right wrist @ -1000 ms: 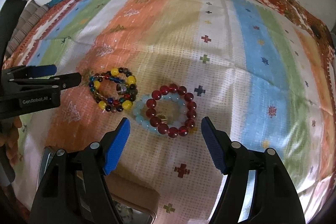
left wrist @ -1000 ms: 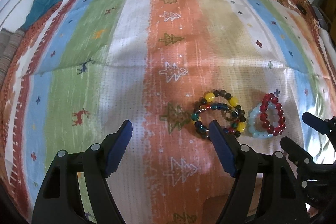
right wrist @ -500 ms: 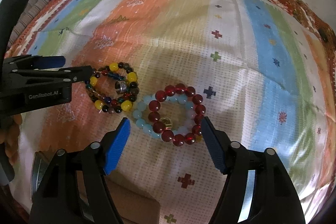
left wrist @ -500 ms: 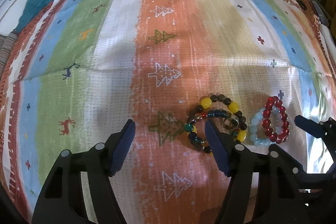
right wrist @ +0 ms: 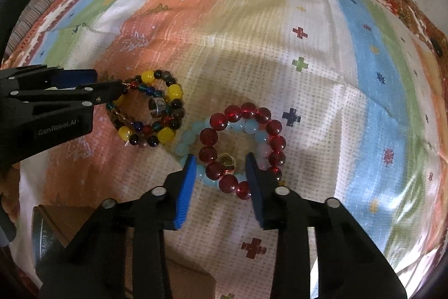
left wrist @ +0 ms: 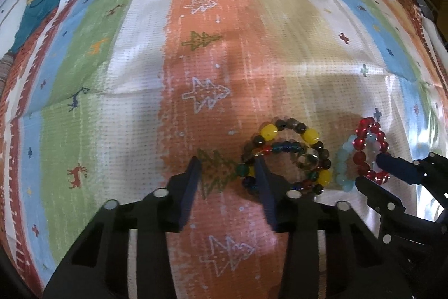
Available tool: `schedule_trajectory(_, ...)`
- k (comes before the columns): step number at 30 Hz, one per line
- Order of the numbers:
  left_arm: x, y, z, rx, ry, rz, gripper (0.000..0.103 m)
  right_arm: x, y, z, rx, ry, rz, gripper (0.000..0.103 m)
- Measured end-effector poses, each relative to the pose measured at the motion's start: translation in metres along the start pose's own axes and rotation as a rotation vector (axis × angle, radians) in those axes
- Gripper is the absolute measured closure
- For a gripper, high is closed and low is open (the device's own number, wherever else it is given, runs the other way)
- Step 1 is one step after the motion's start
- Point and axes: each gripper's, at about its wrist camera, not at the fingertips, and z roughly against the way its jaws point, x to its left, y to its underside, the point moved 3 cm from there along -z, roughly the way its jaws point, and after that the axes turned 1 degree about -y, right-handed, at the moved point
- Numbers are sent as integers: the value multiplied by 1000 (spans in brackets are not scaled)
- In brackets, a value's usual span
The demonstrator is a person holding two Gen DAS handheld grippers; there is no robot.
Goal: Organize jewelry
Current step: 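Grasp the multicolour bead bracelet with the left gripper while the right grasps the red bead bracelet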
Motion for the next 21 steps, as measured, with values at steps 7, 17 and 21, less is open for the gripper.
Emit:
schedule_trajectory(7,-5,0,-1,-2,0,-10,90,-1,2,1,3,-14,5,88)
schedule_trajectory(17,-10,-6,23,-42,23,-11,94,-5,-4,20,-45,-16,-5,89)
schedule_trajectory(21,-19,-10,39,-72,34,-29,94,-6,-3,27,-58,-10,-9,89)
